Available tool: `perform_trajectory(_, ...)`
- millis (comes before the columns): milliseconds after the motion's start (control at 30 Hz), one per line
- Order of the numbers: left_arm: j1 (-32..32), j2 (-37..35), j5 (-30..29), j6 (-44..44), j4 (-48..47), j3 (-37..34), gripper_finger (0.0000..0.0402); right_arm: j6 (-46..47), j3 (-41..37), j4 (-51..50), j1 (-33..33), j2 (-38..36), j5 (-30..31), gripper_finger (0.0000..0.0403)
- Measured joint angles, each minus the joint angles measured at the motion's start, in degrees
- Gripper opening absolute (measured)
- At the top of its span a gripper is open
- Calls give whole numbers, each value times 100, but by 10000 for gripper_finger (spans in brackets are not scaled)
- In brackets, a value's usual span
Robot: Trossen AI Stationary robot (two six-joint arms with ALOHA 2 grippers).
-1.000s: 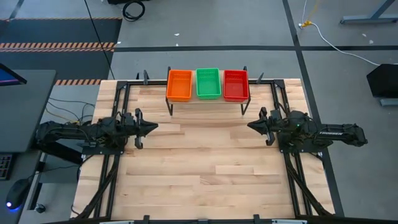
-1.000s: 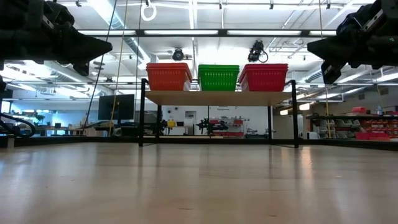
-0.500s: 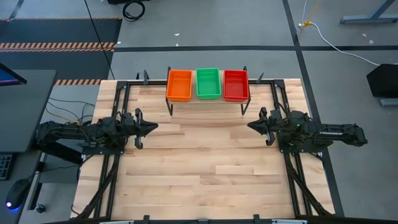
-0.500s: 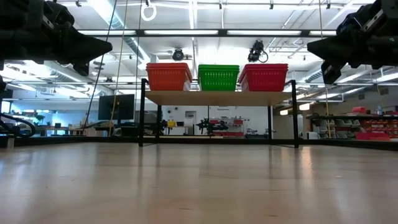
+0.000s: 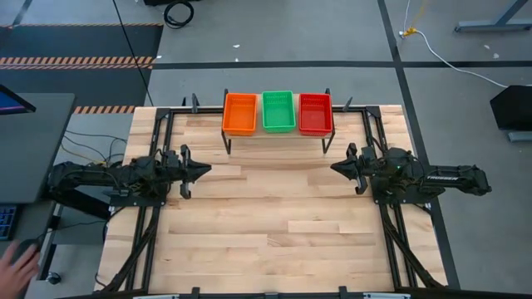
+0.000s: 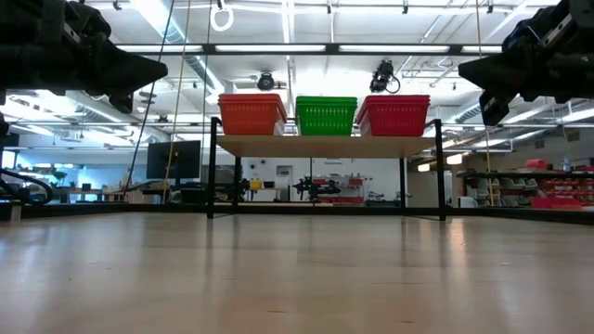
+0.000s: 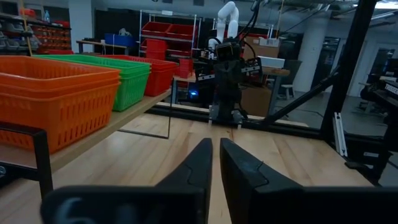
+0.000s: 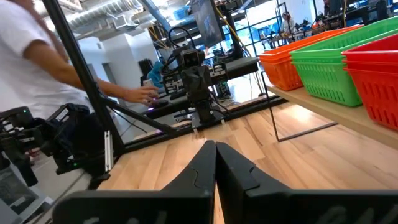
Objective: Stack baskets on shelf by color
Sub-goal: Return to Home Position
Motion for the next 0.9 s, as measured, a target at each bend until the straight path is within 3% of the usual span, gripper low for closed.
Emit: perform_trajectory(900,0,0,0,-45,0,-2,28,0,0,0,-1,2,-2,13)
